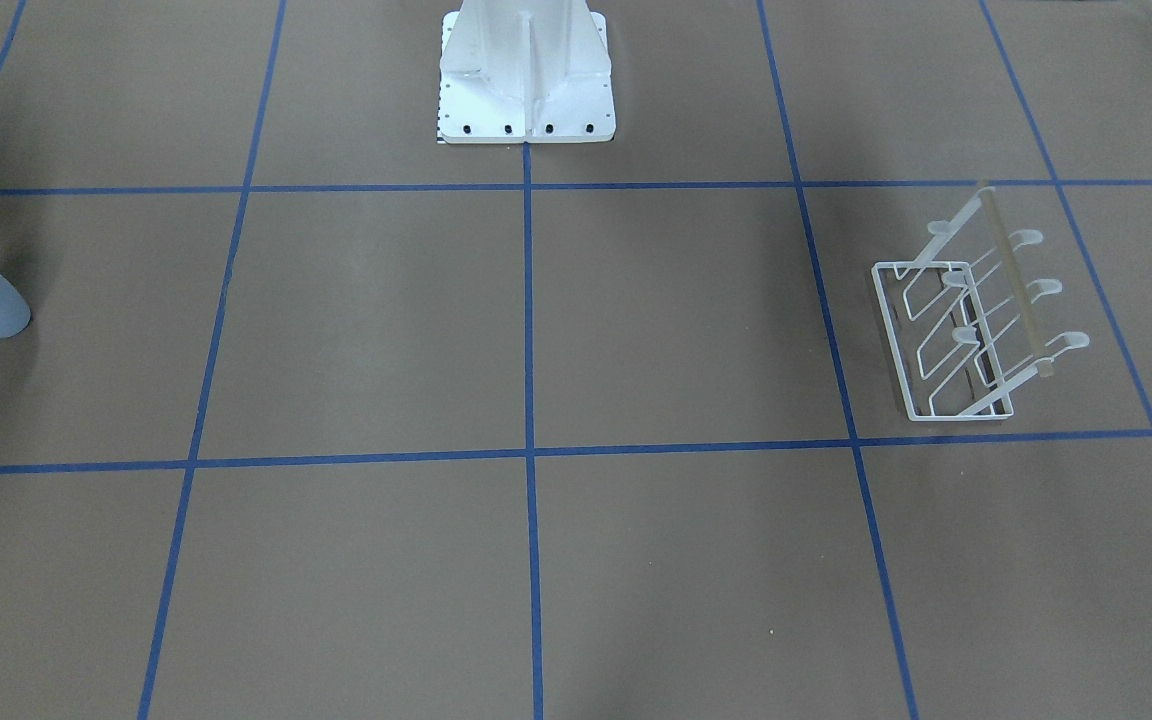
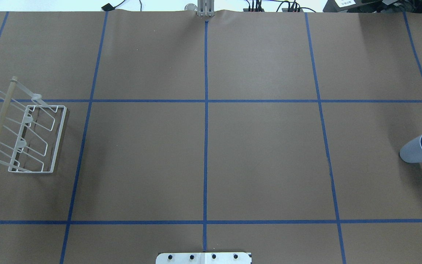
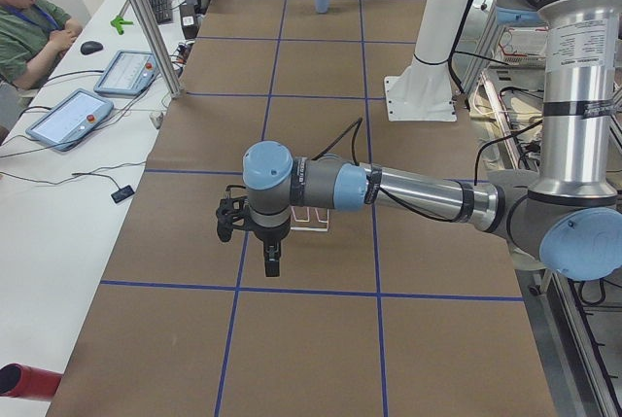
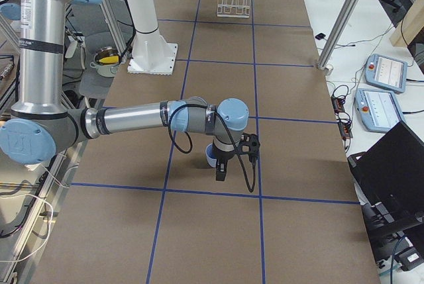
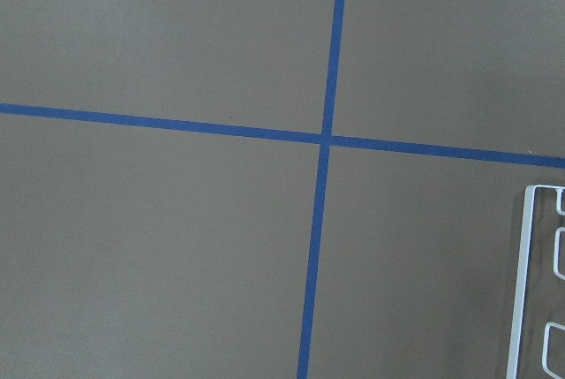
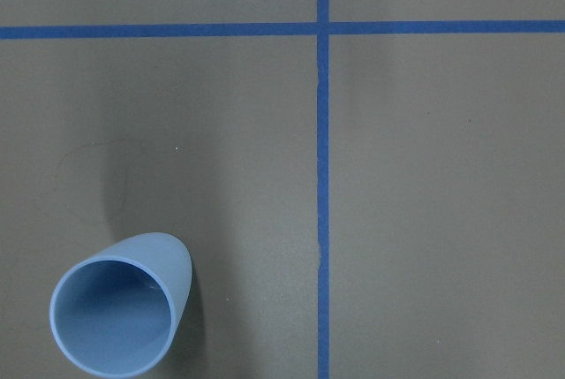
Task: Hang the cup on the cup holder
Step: 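Lower the right gripper toward the light blue cup lying on its side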
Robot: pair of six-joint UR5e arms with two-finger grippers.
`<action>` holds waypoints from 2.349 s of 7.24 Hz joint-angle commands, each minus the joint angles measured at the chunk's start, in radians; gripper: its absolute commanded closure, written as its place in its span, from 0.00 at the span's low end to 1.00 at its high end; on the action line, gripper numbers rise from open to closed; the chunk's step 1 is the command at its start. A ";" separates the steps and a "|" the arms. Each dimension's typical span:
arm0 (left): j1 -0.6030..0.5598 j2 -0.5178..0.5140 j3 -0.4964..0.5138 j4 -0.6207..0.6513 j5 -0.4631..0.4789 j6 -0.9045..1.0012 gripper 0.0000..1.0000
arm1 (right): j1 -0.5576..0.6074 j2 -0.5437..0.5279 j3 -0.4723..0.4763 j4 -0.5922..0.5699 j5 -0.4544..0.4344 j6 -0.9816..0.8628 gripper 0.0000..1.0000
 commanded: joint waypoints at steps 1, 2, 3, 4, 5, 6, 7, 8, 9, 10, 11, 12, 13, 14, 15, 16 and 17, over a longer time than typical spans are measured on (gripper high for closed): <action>0.000 0.002 -0.002 0.001 -0.004 -0.002 0.02 | 0.004 0.000 0.003 0.003 0.011 -0.001 0.00; 0.000 0.001 0.001 0.007 -0.002 -0.002 0.02 | 0.007 0.000 0.011 0.003 0.011 0.000 0.00; 0.000 0.000 0.001 0.007 -0.002 -0.002 0.02 | 0.007 0.003 0.011 0.006 0.011 0.000 0.00; -0.002 0.002 -0.015 0.008 -0.002 -0.009 0.02 | 0.009 0.005 0.006 0.006 0.006 0.000 0.00; 0.000 0.010 -0.023 0.010 -0.002 -0.011 0.02 | 0.015 0.017 0.012 0.008 0.005 0.005 0.00; 0.000 0.011 -0.046 0.001 -0.008 -0.011 0.02 | 0.015 0.038 0.044 0.018 0.002 0.014 0.00; 0.003 0.039 -0.075 -0.010 -0.008 -0.003 0.02 | 0.013 0.049 0.040 0.064 -0.006 0.014 0.00; 0.002 0.046 -0.080 -0.028 -0.011 -0.014 0.02 | 0.015 0.016 0.026 0.092 0.012 0.008 0.00; 0.003 0.037 -0.063 -0.024 -0.013 -0.014 0.02 | 0.013 0.012 0.023 0.147 0.058 0.005 0.00; 0.006 -0.004 -0.057 -0.027 -0.004 0.000 0.02 | 0.013 0.006 0.025 0.169 0.071 0.000 0.00; 0.006 -0.016 -0.046 -0.030 -0.005 -0.002 0.02 | 0.013 0.003 0.020 0.167 0.101 0.005 0.00; 0.008 -0.036 -0.019 -0.030 -0.008 0.000 0.02 | 0.006 0.005 0.020 0.169 0.136 0.002 0.00; 0.009 -0.035 -0.020 -0.048 -0.010 -0.006 0.02 | -0.028 0.008 0.020 0.170 0.137 0.002 0.00; 0.009 -0.030 -0.017 -0.051 -0.013 -0.011 0.02 | -0.086 0.018 0.012 0.170 0.132 0.008 0.00; 0.009 -0.030 -0.019 -0.053 -0.014 -0.011 0.02 | -0.129 0.018 -0.021 0.176 0.124 0.006 0.00; 0.009 -0.030 -0.019 -0.053 -0.014 -0.011 0.02 | -0.155 0.018 -0.058 0.205 0.105 0.009 0.00; 0.009 -0.030 -0.023 -0.051 -0.014 -0.012 0.02 | -0.171 0.020 -0.111 0.233 0.094 0.008 0.00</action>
